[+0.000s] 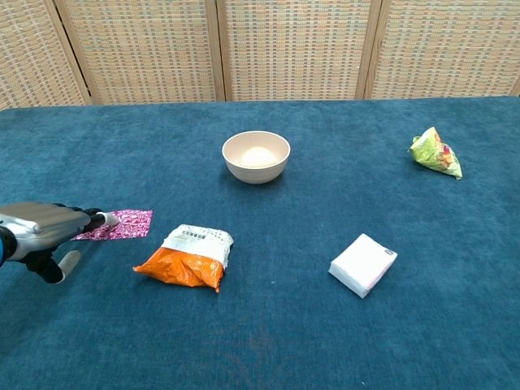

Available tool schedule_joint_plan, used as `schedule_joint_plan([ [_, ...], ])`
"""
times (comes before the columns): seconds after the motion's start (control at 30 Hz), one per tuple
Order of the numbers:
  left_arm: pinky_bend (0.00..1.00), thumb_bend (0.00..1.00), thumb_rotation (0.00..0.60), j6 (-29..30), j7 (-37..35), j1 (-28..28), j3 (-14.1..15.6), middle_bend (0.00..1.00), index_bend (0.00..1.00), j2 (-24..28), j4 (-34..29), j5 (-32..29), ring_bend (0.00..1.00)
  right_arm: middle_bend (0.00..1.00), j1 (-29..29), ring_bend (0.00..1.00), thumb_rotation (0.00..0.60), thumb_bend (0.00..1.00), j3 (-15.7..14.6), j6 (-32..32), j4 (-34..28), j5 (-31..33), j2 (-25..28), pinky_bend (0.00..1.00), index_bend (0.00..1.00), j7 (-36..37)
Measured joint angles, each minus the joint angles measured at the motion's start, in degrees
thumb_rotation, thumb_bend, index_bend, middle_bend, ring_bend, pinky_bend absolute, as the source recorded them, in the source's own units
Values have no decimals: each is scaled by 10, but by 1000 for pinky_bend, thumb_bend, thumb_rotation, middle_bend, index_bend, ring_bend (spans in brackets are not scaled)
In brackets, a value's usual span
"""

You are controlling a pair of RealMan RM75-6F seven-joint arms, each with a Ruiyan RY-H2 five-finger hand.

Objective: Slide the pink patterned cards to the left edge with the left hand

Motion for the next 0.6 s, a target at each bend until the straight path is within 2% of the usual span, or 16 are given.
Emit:
schedule_joint_plan([
  [0.6,0,716,600,-25,-46,35,47,0,0,64,20,14,0,0,-4,0,600,53,0,10,-3,-5,2,0,0,1],
])
